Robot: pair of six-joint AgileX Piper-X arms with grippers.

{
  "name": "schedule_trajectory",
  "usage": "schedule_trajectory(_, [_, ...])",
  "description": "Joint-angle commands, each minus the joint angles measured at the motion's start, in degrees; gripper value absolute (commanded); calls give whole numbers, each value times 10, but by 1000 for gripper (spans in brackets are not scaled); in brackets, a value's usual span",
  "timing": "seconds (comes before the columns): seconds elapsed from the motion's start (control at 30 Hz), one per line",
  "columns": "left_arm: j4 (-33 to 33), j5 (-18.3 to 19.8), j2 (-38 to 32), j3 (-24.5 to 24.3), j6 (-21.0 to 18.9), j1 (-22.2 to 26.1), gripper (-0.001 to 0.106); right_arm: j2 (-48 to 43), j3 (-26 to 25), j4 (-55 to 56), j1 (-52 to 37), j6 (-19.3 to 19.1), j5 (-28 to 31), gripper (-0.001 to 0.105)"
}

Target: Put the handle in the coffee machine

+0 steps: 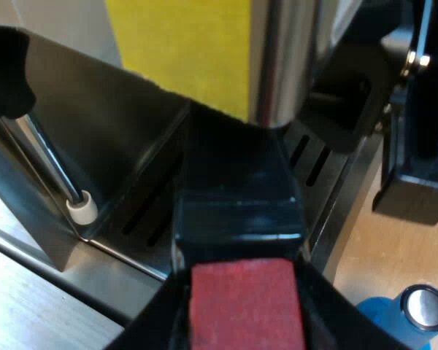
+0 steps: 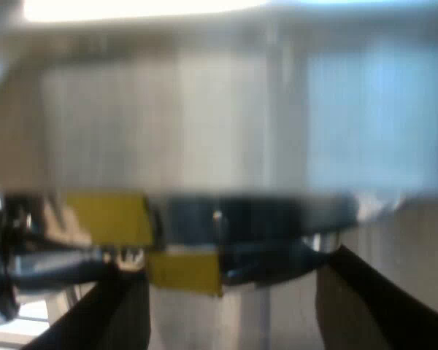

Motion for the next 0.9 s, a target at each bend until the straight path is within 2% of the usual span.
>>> schedule_trajectory(0.03, [-22, 72, -17, -11, -5, 1, 0, 14, -4, -8, 0, -4, 1, 52])
schedule_trajectory(0.2, [-22, 69, -17, -11, -4, 1, 0, 21, -15, -8, 0, -4, 1, 35])
schedule_trajectory(0.3, [-22, 70, -17, -11, -4, 1, 0, 21, -19, -8, 0, -4, -1, 33])
schedule_trajectory(0.37, [-22, 70, -17, -11, -4, 1, 0, 21, -33, -9, -4, -32, -1, 37])
schedule_trajectory(0.47, [-22, 70, -17, -11, -4, 1, 0, 21, -38, -9, -10, -32, -11, 42])
schedule_trajectory(0.9, [-22, 70, -17, -11, -4, 1, 0, 21, -38, -77, -11, -34, -4, 42])
